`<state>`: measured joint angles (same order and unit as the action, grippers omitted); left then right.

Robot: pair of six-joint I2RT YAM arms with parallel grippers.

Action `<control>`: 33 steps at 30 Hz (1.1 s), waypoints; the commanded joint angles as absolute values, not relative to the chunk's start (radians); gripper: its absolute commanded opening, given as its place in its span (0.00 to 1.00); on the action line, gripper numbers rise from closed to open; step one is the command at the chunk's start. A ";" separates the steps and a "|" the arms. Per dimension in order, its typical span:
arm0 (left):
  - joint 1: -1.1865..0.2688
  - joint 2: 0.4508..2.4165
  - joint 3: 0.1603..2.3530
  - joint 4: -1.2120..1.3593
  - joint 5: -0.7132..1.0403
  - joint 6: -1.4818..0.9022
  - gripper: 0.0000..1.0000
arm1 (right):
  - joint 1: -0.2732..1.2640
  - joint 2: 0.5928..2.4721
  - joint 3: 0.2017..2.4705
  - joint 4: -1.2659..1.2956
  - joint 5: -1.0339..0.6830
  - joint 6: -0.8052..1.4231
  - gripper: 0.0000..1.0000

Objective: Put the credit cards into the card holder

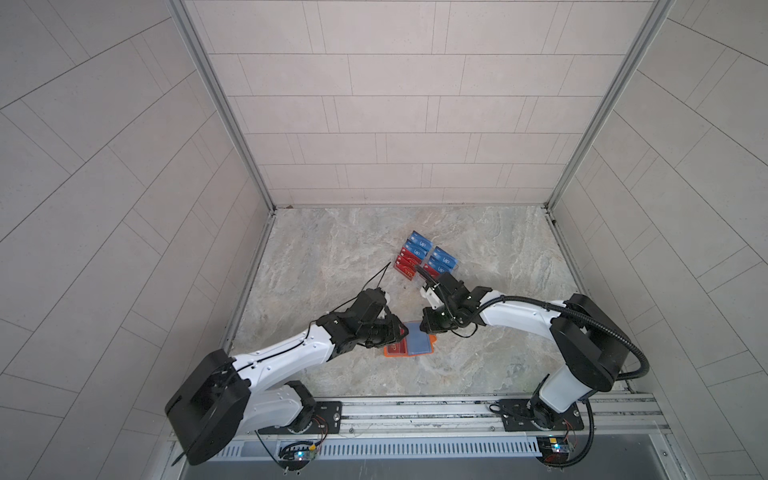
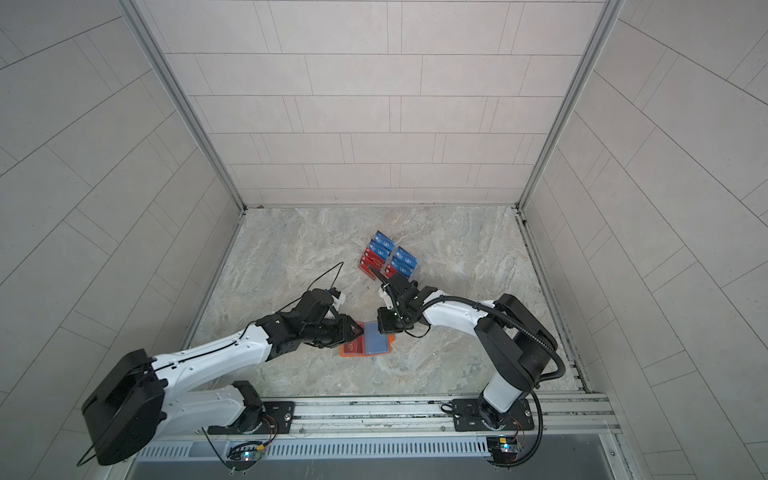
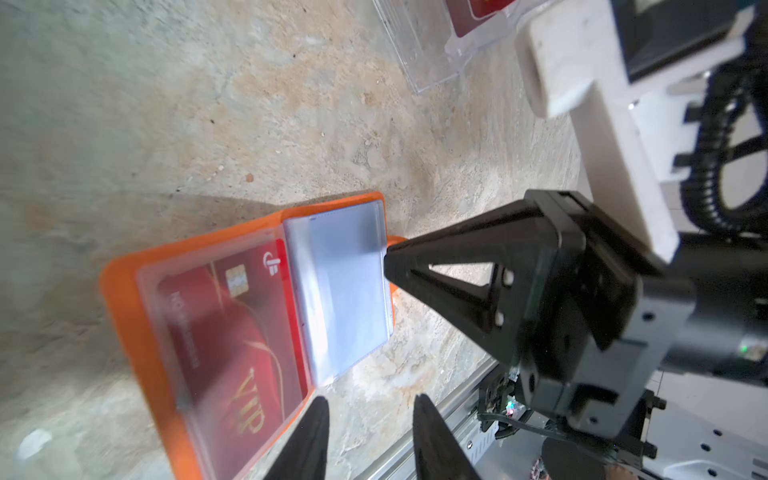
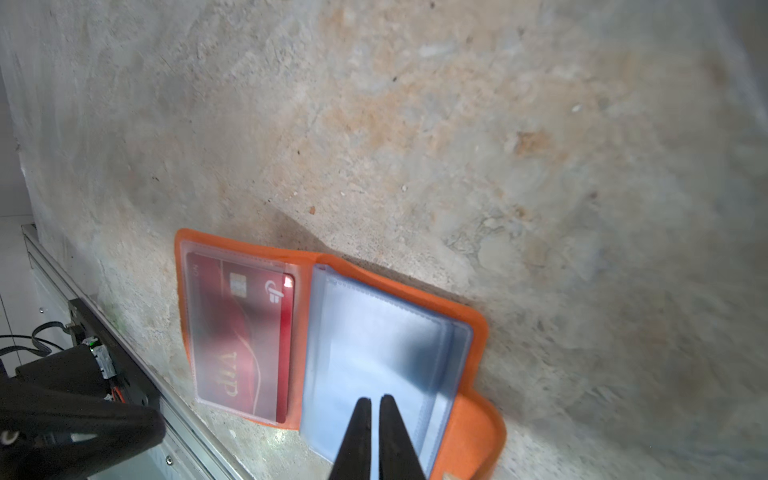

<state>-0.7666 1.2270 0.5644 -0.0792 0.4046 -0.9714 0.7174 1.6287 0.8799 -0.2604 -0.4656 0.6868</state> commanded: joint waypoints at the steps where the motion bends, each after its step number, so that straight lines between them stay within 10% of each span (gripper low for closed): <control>1: -0.773 1.295 0.572 0.040 0.431 -1.006 0.38 | 0.719 1.652 0.857 -0.249 -0.490 0.677 0.12; 33: -0.718 1.524 0.489 0.286 0.541 -1.007 0.36 | 0.716 1.677 0.804 -0.244 -0.462 0.709 0.12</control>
<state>-0.7216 1.5139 0.5034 0.2546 0.5316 -1.0191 0.7170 1.6550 0.8288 -0.2153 -0.4969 0.7010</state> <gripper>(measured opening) 0.360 0.126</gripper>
